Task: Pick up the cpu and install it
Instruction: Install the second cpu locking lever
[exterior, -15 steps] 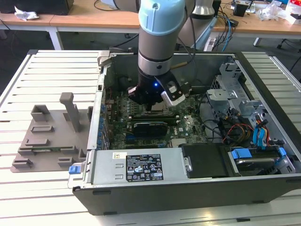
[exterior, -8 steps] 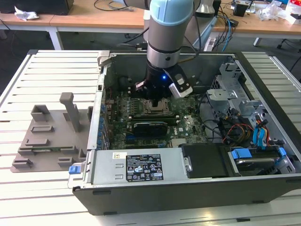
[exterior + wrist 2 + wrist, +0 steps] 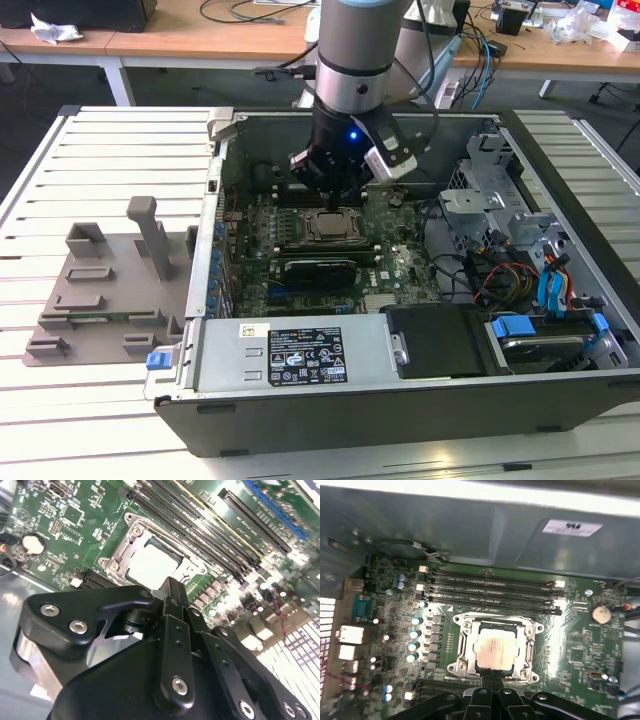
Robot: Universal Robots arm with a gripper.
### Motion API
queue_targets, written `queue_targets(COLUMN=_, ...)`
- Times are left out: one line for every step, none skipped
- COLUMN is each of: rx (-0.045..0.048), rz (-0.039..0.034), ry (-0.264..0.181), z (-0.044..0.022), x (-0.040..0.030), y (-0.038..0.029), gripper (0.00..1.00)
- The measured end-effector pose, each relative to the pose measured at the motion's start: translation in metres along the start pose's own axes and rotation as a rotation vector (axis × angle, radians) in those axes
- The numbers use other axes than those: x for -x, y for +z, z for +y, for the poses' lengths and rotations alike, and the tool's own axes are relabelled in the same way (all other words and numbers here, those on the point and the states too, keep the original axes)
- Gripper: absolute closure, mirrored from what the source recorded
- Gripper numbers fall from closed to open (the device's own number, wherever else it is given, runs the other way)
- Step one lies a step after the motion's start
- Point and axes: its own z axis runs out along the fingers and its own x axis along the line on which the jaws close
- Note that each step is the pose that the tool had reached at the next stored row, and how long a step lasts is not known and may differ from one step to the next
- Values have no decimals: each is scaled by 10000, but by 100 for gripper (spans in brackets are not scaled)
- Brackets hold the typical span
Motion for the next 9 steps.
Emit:
queue_targets(rx=-4, rz=1, ry=-2, z=2, x=0, y=-19, gripper=89)
queue_targets(rx=-5, rz=-1, ry=-2, z=3, x=1, y=-33, gripper=89)
queue_targets(rx=-4, rz=-1, ry=0, z=4, x=0, y=-42, gripper=89)
queue_targets(rx=-4, rz=-2, ry=0, z=4, x=0, y=-42, gripper=89)
queue_targets(rx=-3, rz=-2, ry=0, z=4, x=0, y=-42, gripper=89)
queue_targets(rx=-6, rz=-1, ry=0, z=4, x=0, y=-44, gripper=89)
queue_targets(rx=-6, rz=-1, ry=1, z=4, x=0, y=-44, gripper=89)
queue_targets(rx=-5, rz=-1, ry=0, z=4, x=0, y=-45, gripper=89)
queue_targets(rx=-7, rz=0, ry=0, z=4, x=0, y=-45, gripper=89)
